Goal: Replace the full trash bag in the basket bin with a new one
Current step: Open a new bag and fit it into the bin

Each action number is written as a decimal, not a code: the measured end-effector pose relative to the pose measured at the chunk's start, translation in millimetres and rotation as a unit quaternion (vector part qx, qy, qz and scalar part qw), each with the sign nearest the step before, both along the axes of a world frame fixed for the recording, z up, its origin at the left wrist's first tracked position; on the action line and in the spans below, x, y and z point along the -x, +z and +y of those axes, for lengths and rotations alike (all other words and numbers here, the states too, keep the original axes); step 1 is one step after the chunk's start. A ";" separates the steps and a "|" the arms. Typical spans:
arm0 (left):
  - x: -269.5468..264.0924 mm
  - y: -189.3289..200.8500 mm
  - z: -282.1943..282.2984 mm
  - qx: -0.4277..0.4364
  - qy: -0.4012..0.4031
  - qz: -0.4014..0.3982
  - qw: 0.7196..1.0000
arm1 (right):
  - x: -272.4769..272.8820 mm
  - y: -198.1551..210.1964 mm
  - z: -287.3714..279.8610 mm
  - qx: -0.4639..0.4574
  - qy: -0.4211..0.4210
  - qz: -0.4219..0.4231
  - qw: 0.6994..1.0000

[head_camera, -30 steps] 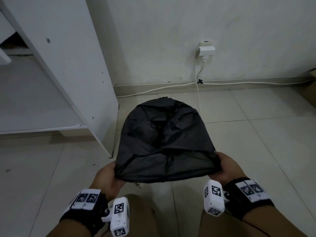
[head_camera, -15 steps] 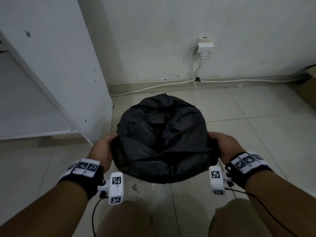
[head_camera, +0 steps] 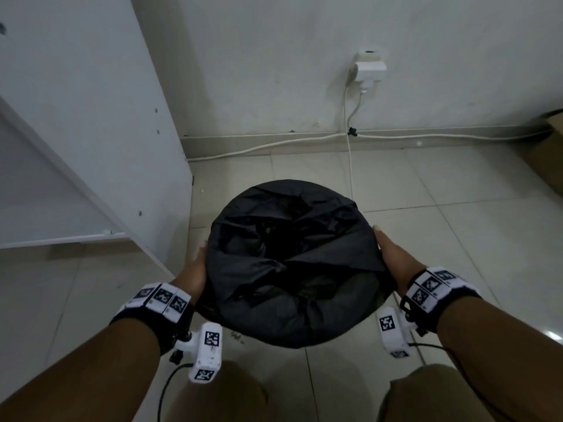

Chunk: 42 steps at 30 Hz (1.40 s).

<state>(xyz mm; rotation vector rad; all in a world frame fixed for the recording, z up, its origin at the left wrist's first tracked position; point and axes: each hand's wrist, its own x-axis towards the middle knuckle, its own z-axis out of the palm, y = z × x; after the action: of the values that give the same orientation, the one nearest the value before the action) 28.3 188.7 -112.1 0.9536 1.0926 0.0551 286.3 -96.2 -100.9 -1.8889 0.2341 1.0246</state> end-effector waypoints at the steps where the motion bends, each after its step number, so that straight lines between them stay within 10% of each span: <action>1: 3.5 1.0 -2.7 0.004 -0.006 -0.002 1.000 | 6.6 4.5 -0.1 -0.016 0.006 0.023 1.000; 10: 41.1 41.1 -61.9 -0.073 0.063 -0.058 0.994 | 55.3 30.6 -24.6 -0.045 -0.049 -0.043 0.997; 17: 62.5 30.7 -94.3 -0.115 -0.061 -0.114 0.985 | 93.6 27.5 -41.5 -0.110 0.030 0.022 0.993; 31: 24.9 20.3 -95.0 -0.133 0.100 -0.081 0.983 | 123.2 11.7 0.0 -0.314 -0.069 0.003 0.947; 36: 25.4 18.4 -92.2 0.032 0.142 -0.134 0.980 | 126.1 12.6 1.5 -0.275 -0.131 -0.014 0.952; 42: 45.4 10.3 -95.6 -0.094 0.143 -0.068 0.983 | 127.4 0.7 -12.7 -0.214 -0.193 -0.053 0.956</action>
<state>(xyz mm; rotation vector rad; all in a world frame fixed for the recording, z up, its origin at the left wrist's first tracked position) -17.2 93.0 -101.8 0.9398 1.1039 0.4606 159.0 -108.9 -100.2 -1.4256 0.2808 0.6427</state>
